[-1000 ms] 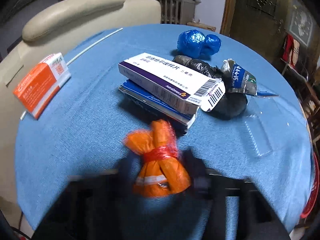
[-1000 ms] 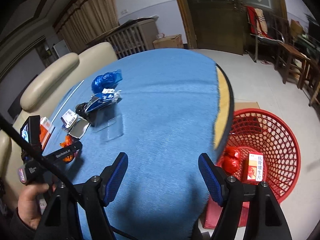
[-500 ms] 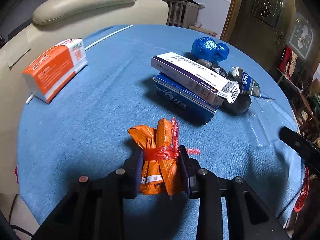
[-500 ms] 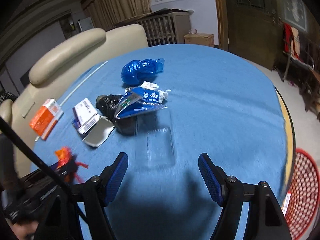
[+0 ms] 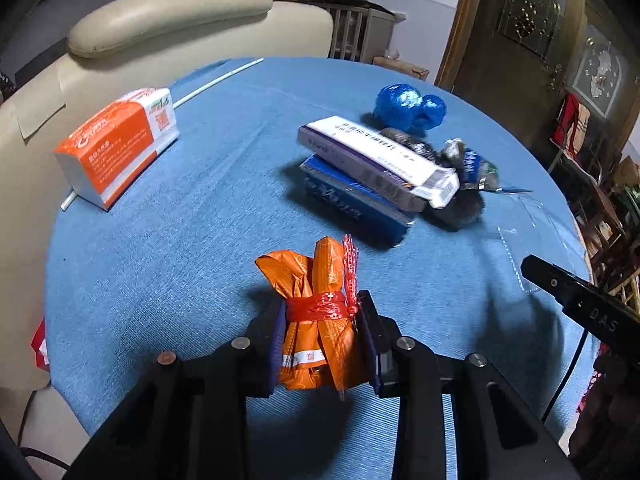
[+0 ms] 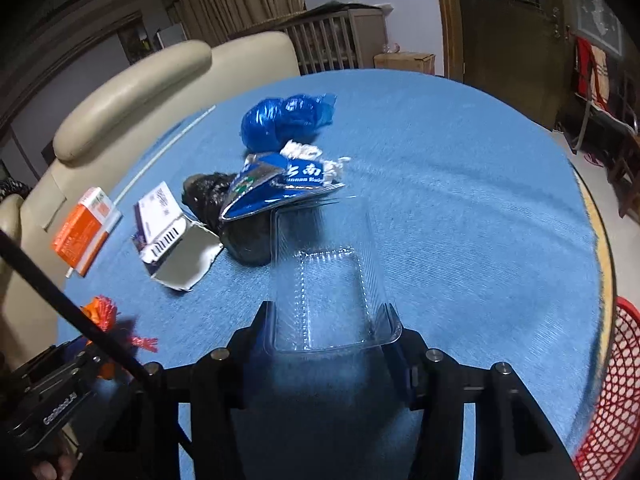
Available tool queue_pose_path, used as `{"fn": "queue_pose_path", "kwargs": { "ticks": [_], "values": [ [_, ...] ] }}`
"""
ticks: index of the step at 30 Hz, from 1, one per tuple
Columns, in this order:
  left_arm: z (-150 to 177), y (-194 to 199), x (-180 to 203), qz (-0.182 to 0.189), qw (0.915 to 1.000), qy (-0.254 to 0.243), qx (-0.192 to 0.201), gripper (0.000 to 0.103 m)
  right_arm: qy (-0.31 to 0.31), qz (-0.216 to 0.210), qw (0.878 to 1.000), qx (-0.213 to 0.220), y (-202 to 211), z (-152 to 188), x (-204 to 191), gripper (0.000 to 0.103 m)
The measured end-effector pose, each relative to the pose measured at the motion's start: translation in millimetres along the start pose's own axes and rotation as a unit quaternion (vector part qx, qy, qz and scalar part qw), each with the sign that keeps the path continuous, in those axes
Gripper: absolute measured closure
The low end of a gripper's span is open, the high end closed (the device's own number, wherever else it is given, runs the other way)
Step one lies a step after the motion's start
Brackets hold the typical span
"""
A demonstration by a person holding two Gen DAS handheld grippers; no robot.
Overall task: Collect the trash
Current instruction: 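Grasp the orange-wrapped bundle with the left tool while the right tool grasps the clear plastic tray, then carry the orange bundle and clear tray over the red wastebasket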
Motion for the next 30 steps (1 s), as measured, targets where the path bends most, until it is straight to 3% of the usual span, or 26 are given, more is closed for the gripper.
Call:
{"fn": "queue_pose_path", "kwargs": {
  "ticks": [14, 30],
  "values": [
    [26, 44, 38, 0.005, 0.9989, -0.044, 0.015, 0.068, -0.041, -0.01, 0.997, 0.061, 84, 41, 13, 0.049],
    [34, 72, 61, -0.006, 0.9956, -0.086, 0.038, 0.068, -0.055, -0.018, 0.992, 0.109, 132, 54, 17, 0.049]
  ]
}}
Point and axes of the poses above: each gripper's, at about its wrist camera, not at the fingertips, and y roughly against the way its jaws point, x to its right, z to its underside, the point moved 6 cm from there along -y, roughly the way its jaws point, and after that the axes turned 14 degrees about y, right-handed, at the moved point
